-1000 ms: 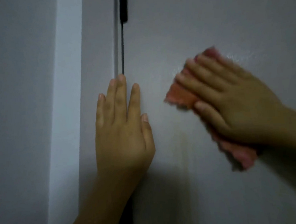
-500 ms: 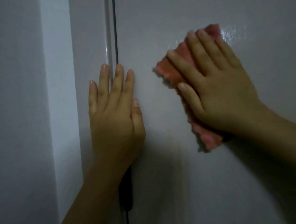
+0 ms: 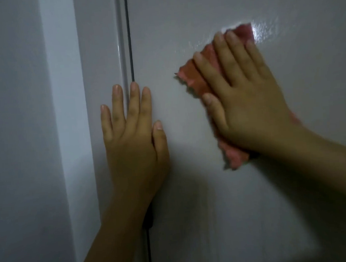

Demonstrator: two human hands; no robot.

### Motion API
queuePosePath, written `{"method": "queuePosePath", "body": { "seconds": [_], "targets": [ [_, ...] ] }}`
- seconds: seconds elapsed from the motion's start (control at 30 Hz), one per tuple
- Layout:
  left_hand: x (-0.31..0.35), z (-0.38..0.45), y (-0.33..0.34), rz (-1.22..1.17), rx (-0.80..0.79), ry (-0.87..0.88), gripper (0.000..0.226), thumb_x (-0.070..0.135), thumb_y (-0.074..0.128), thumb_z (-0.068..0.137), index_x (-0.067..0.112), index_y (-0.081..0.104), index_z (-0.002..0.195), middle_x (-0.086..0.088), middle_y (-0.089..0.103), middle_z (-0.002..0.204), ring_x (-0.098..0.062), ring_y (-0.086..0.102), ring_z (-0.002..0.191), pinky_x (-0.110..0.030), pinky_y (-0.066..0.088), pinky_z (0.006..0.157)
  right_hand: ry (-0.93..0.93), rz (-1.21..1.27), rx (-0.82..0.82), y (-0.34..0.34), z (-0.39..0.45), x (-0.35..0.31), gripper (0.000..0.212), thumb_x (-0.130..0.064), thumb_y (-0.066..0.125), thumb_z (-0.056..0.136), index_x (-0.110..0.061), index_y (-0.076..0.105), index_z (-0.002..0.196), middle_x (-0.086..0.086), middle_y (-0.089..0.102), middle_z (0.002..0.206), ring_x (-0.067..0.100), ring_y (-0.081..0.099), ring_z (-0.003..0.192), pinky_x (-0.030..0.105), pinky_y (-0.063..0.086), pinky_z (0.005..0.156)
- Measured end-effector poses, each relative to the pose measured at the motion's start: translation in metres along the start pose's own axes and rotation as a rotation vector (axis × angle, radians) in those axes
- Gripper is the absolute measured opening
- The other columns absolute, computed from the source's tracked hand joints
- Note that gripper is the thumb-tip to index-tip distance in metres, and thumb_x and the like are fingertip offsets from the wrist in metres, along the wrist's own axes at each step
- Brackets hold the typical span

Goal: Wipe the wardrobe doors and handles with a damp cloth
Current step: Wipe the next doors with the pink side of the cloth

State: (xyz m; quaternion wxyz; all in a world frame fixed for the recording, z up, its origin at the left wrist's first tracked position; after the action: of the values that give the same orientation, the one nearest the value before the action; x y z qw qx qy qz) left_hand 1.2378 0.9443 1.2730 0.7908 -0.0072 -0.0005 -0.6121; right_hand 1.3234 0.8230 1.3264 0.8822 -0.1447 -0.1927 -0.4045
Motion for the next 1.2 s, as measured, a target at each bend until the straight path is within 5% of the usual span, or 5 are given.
{"method": "queuePosePath", "body": {
  "seconds": [0.2,0.43,0.6,0.8,1.2],
  "targets": [
    [0.001,-0.002,0.001,0.028,0.002,-0.002,0.057,0.031,0.031,0.096,0.006,0.034,0.147,-0.013,0.030,0.154,-0.029,0.014,0.146,-0.044,0.004,0.119,-0.419,0.058,-0.099,0.007,-0.047,-0.040,0.054,-0.039,0.029,0.100,-0.015,0.030,0.148,0.019,0.024,0.153,0.032,0.018,0.144,0.045,0.011,0.119],
    [0.011,-0.003,-0.001,-0.084,0.065,-0.109,0.057,0.028,0.033,0.094,0.003,0.038,0.145,-0.016,0.029,0.154,-0.031,0.013,0.146,-0.047,-0.001,0.118,0.146,0.010,0.018,-0.007,-0.030,0.028,0.059,-0.036,0.029,0.098,-0.010,0.023,0.150,0.024,0.018,0.155,0.036,0.012,0.145,0.048,0.007,0.119],
    [0.039,0.001,0.006,-0.293,0.080,-0.083,0.052,0.017,0.036,0.094,-0.003,0.040,0.141,-0.018,0.035,0.150,-0.028,0.025,0.144,-0.048,0.011,0.120,-0.316,0.037,-0.094,0.000,-0.067,-0.013,0.054,-0.037,0.028,0.100,-0.014,0.028,0.149,0.017,0.022,0.154,0.030,0.017,0.145,0.045,0.011,0.119],
    [0.053,0.001,0.017,-0.275,0.028,-0.076,0.053,0.026,0.036,0.094,0.014,0.039,0.146,-0.020,0.021,0.156,-0.037,0.010,0.146,-0.051,0.002,0.119,0.340,-0.037,0.026,-0.024,-0.034,0.122,0.057,-0.038,0.021,0.100,-0.018,0.012,0.152,0.015,0.011,0.159,0.026,0.005,0.147,0.039,0.000,0.120],
    [0.098,0.010,0.037,-0.222,-0.049,-0.165,0.066,0.048,0.036,0.095,0.015,0.027,0.151,-0.021,-0.002,0.159,-0.033,-0.007,0.147,-0.054,-0.008,0.116,0.559,-0.052,0.084,-0.038,-0.065,0.194,0.058,-0.038,0.019,0.099,-0.014,0.017,0.152,0.016,0.013,0.158,0.029,0.008,0.147,0.038,0.001,0.120]
  ]
}}
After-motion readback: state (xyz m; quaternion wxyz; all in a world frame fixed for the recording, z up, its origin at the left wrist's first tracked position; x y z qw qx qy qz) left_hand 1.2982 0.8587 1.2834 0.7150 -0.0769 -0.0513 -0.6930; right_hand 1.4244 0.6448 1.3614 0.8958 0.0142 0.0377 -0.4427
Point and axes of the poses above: each hand's wrist, its own z-axis towards the middle knuckle, its own y-axis out of the palm, x = y × z, the point moved 10 cm from there along z, towards the middle knuckle
